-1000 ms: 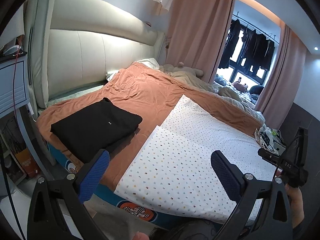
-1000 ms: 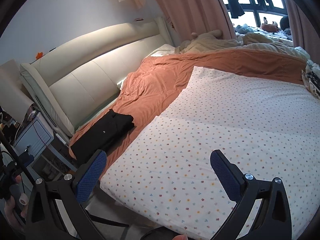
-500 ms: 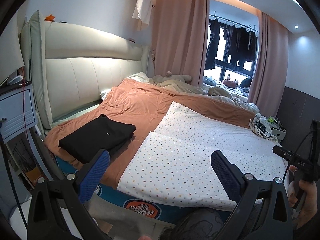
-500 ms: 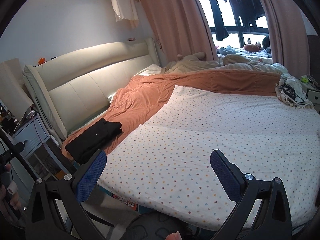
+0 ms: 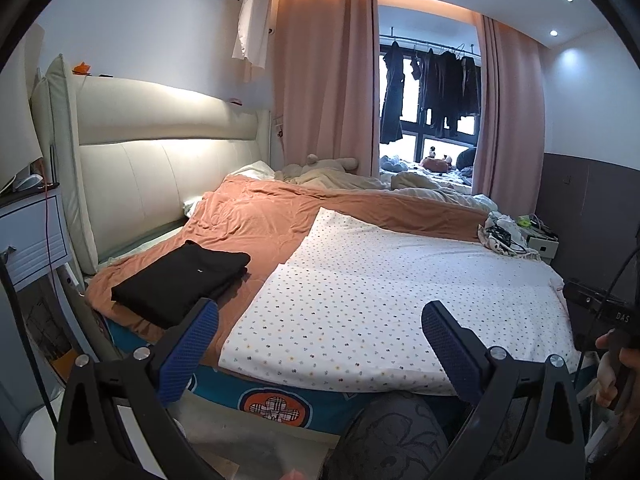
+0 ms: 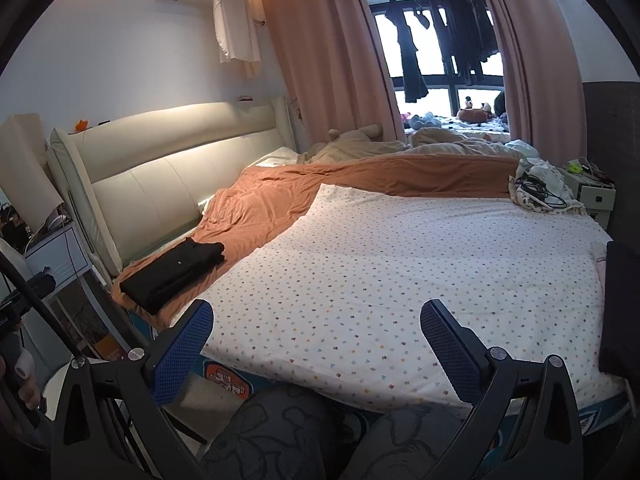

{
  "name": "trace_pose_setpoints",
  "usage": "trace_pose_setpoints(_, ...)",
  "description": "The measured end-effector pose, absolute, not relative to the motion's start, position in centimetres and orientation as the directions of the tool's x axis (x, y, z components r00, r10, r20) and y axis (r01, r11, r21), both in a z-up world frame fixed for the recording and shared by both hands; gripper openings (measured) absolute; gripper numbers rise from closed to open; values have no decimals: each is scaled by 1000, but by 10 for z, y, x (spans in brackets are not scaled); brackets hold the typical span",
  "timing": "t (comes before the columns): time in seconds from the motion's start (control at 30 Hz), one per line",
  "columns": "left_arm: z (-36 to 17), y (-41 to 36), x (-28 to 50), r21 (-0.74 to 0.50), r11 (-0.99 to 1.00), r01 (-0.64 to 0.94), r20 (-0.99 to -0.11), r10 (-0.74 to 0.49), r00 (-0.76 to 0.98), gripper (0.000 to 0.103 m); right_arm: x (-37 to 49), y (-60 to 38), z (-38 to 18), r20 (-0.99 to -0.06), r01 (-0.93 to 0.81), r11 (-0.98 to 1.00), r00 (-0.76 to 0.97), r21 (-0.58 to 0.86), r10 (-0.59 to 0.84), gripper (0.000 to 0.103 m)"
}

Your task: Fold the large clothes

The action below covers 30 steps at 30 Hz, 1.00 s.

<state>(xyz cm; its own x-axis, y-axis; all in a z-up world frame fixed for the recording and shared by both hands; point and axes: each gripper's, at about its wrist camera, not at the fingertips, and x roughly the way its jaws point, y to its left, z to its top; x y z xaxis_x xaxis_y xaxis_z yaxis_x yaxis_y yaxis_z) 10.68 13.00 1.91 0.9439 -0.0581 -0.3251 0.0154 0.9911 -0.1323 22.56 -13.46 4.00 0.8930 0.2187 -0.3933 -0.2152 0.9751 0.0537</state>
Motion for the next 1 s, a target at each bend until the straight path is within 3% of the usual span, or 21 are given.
trace_pose_setpoints(0.43, 1, 111, 88, -97, 995, 29, -318, -58, 946, 103, 177, -126, 11, -363, -167, 986, 917, 24, 164, 103)
trace_pose_setpoints(1.0, 2, 113, 79, -99, 995, 31, -320, -62, 945, 103, 181, -120, 6, -380, -149, 987, 911, 53, 158, 103)
